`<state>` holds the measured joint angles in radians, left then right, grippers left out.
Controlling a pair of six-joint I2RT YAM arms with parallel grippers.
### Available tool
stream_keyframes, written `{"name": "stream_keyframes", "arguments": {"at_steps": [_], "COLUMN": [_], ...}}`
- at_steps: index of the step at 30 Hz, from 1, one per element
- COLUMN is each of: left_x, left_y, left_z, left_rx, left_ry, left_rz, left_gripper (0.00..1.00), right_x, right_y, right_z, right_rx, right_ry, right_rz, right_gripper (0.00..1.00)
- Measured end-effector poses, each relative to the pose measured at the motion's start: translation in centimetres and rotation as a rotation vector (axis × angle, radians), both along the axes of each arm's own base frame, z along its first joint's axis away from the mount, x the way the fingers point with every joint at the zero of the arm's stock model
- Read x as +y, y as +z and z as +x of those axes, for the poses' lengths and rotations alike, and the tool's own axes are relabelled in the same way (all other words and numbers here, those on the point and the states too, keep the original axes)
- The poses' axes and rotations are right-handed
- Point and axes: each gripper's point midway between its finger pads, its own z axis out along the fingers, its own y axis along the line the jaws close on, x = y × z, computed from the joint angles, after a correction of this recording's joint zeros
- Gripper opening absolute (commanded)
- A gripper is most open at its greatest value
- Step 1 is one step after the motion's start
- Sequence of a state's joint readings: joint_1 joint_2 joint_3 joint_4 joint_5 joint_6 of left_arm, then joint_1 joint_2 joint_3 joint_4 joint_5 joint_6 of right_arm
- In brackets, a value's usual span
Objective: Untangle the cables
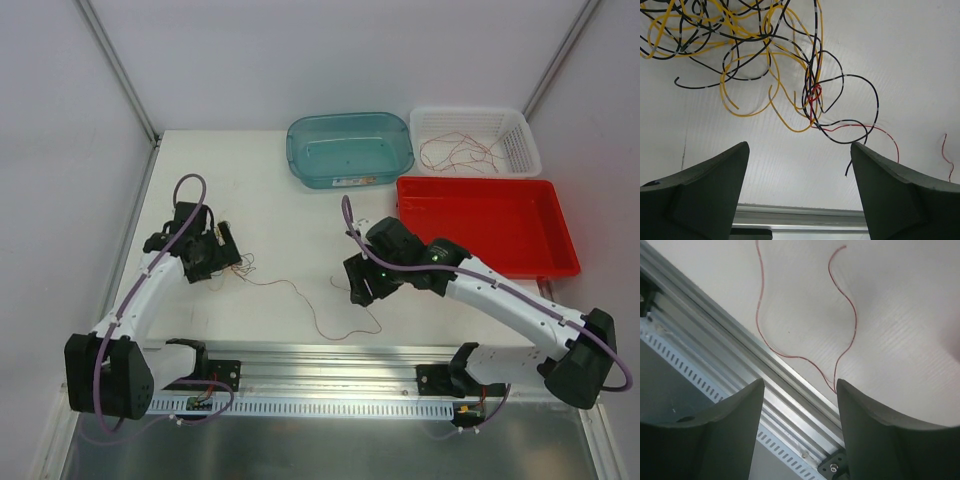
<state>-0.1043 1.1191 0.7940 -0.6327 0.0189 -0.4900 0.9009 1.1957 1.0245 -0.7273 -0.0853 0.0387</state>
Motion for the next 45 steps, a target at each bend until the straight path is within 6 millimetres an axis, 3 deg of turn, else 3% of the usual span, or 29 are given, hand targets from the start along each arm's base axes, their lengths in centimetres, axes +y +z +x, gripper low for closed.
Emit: {"name": "stream_keyframes", "arguments": {"at_steps": [3,6,14,20,23,26,27,28,32,35,38,45], "left_x": [-0.1,-0.4,-1.0,-1.2,-1.6,-1.7,-1.7,-1.7,-1.3,-1.0,-1.2,-2.7], "left_y": [-0.3,-0.5,-1.1,-2.8,-3.3,-3.5,-3.5,-3.5,-2.9,-2.2,-1.8,-2.2], "left_z": [0.3,0.9,2.9,3.0,3.0,3.2,3.2,3.3,4.0,4.9,5.2,5.0], "left_rx": [0.011,0.026,0.041,0.096,0.11,0.112,0.112,0.11,0.086,0.058,0.059,0.139], "left_ry": [0.012,0.019,0.051,0.072,0.065,0.069,0.07,0.073,0.089,0.101,0.107,0.13], "left_rz": [-0.007,-0.013,-0.031,-0.03,-0.031,-0.031,-0.03,-0.026,-0.009,0.006,-0.013,-0.132], "left_gripper": [0.75,0.69,0.56,0.42,0.29,0.21,0.19,0.12,0.01,0.0,0.0,0.04], "right_x": [2.4,5.5,11.9,13.9,14.3,14.6,14.7,14.7,14.3,12.2,10.7,7.3], "right_y": [1.6,1.5,-4.8,-8.9,-10.2,-11.1,-11.3,-11.4,-11.4,-10.9,-8.1,3.5], "right_z": [0.7,1.6,2.8,2.6,2.7,2.7,2.7,2.5,2.1,1.0,1.0,2.4], "right_rx": [-0.028,-0.023,0.096,0.143,0.159,0.169,0.172,0.178,0.179,0.174,0.098,-0.203], "right_ry": [0.056,0.121,0.213,0.226,0.211,0.206,0.205,0.204,0.204,0.2,0.201,0.183], "right_rz": [0.083,0.146,0.126,0.087,0.078,0.077,0.076,0.076,0.075,0.06,0.099,0.295], "right_gripper": [0.65,0.67,0.68,0.65,0.54,0.21,0.02,0.01,0.01,0.01,0.01,0.01]}}
